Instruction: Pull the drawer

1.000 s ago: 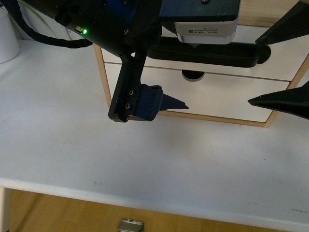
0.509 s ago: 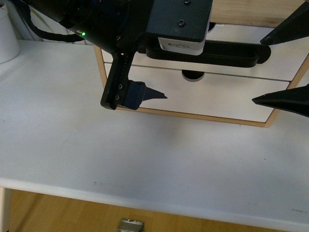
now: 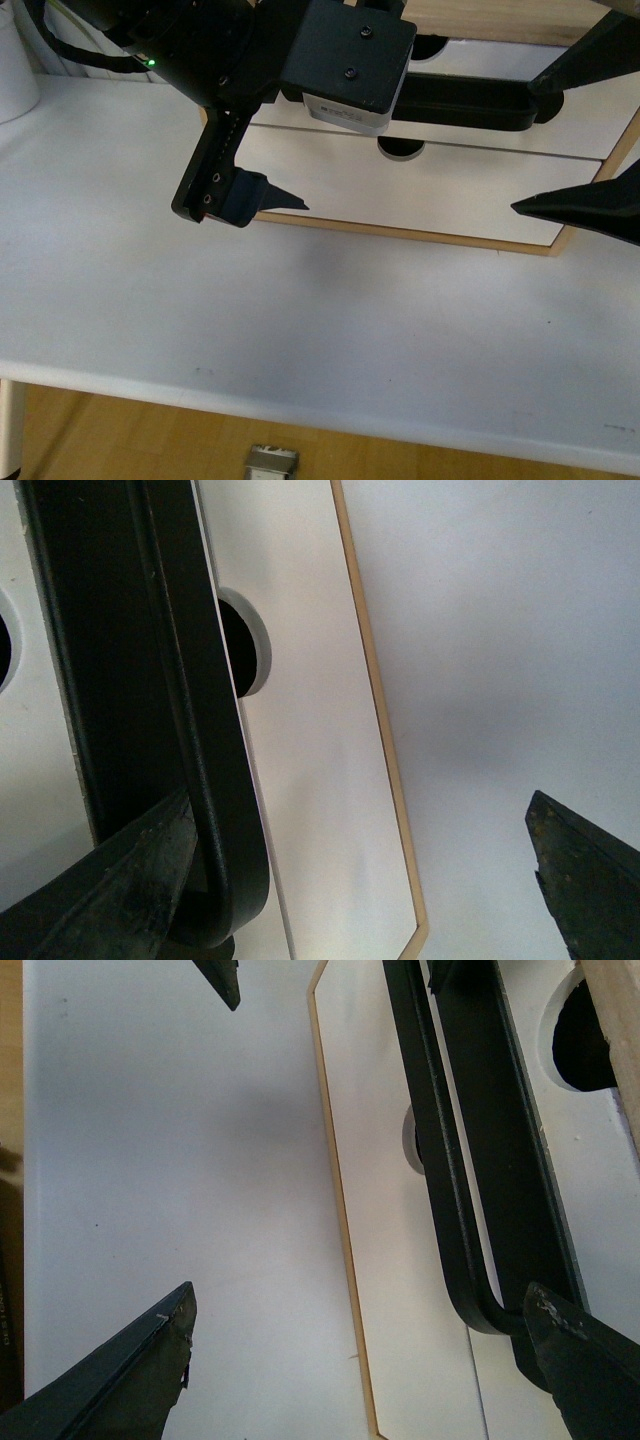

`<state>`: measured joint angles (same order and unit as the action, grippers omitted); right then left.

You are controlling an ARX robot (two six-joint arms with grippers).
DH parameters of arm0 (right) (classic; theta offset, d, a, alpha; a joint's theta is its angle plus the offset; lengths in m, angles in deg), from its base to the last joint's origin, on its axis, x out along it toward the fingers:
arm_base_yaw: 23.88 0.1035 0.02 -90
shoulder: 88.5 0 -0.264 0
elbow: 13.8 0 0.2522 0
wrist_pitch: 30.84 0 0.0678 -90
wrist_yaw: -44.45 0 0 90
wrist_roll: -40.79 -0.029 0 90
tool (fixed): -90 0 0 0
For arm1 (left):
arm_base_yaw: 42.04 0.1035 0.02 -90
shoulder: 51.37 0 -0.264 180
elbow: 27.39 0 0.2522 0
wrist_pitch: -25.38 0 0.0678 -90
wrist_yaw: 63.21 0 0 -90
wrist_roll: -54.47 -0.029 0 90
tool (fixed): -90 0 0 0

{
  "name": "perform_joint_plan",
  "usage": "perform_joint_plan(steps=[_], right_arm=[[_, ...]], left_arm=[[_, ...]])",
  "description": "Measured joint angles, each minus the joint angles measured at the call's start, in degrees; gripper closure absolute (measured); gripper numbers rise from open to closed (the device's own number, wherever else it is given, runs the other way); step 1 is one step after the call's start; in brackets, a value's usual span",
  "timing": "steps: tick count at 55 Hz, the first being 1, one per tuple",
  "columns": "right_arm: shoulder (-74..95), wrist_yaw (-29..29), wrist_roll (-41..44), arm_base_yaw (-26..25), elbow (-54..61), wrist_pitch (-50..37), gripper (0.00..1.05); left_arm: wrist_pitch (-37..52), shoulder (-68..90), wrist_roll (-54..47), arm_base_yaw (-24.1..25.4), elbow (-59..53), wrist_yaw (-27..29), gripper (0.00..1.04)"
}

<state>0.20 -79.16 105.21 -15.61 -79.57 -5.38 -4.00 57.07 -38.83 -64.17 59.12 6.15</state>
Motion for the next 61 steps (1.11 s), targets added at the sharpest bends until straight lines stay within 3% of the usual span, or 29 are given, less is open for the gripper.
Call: perform_joint_plan(steps=[61], right_arm=[[7.15,1.7,0.76,3.52,-2.86,-3.78,0.09]], left_arm=[[-2.1,1.51,-3.76,0.11,1.57,2.03,0.06]])
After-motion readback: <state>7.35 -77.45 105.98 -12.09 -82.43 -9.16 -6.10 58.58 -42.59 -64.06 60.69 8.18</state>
